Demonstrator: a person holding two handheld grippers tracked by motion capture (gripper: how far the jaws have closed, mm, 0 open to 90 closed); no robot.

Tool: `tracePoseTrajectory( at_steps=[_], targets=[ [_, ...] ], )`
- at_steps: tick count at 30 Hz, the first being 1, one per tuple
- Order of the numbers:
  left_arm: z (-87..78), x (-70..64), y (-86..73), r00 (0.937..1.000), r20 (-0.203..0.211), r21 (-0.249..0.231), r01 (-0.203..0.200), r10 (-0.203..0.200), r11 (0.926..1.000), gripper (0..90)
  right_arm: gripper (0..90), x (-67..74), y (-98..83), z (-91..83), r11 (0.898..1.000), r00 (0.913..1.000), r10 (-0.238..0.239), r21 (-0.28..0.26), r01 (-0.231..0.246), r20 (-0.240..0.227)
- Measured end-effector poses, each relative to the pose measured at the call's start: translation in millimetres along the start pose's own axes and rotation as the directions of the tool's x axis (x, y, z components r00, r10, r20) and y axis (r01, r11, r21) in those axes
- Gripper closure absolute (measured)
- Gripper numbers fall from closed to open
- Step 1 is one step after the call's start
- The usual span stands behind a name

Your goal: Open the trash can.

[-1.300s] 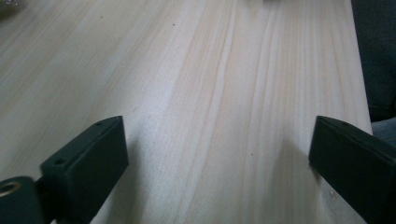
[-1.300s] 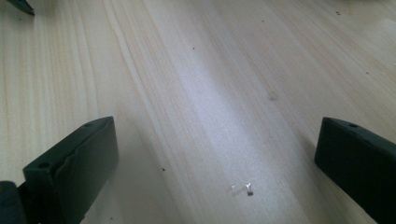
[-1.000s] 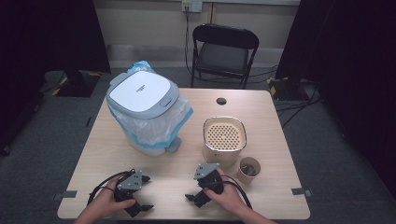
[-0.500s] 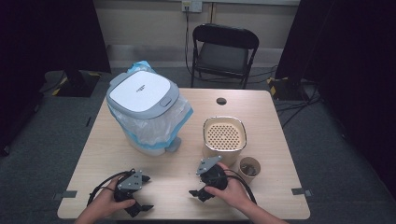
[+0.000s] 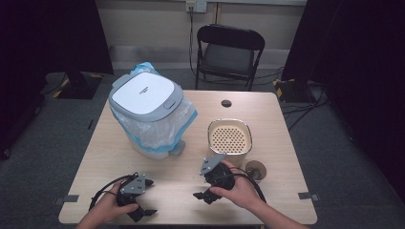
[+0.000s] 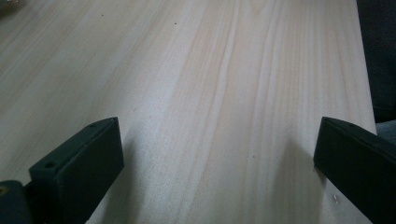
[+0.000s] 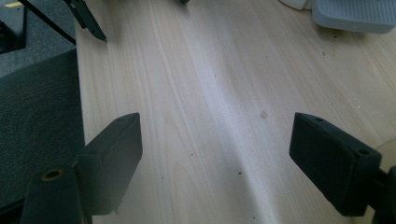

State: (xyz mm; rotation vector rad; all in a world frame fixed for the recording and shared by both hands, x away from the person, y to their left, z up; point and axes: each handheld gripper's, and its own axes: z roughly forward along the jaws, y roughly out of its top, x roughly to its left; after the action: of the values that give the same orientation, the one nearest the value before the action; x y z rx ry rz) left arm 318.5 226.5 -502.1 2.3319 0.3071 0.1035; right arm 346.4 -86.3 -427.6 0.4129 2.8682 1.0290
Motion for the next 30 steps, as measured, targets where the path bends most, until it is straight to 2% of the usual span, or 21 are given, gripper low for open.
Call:
tracePoseTrajectory(
  at_steps=[6,10,15,21,30],
  targets=[
    [0.0,0.0,0.0,1.0,0.0,0.0,0.0,0.0,1.0,0.9,17.0,-2.3,10.7,-10.9,1.0,0.9995,-0.004,0.0,0.004,-0.03],
    [0.0,0.0,0.0,1.0,0.0,0.0,0.0,0.0,1.0,0.9,17.0,-6.7,17.6,-18.3,1.0,0.999,0.009,-0.019,-0.01,-0.044],
    [0.0,0.0,0.0,1.0,0.0,0.001,0.0,0.0,1.0,0.9,17.0,-12.8,28.9,-27.3,1.0,0.9991,0.014,-0.024,-0.015,-0.041],
    [-0.1,0.0,0.0,1.0,0.0,0.001,-0.001,0.001,1.0,0.9,17.0,-20.6,47.1,-37.9,0.999,0.9994,-0.006,-0.033,0.005,-0.035],
    [-0.1,0.0,0.1,1.0,-0.001,0.002,-0.001,0.001,1.0,0.8,17.0,-30.4,67.3,-43.3,0.999,0.9995,-0.017,-0.033,0.016,-0.027]
  ],
)
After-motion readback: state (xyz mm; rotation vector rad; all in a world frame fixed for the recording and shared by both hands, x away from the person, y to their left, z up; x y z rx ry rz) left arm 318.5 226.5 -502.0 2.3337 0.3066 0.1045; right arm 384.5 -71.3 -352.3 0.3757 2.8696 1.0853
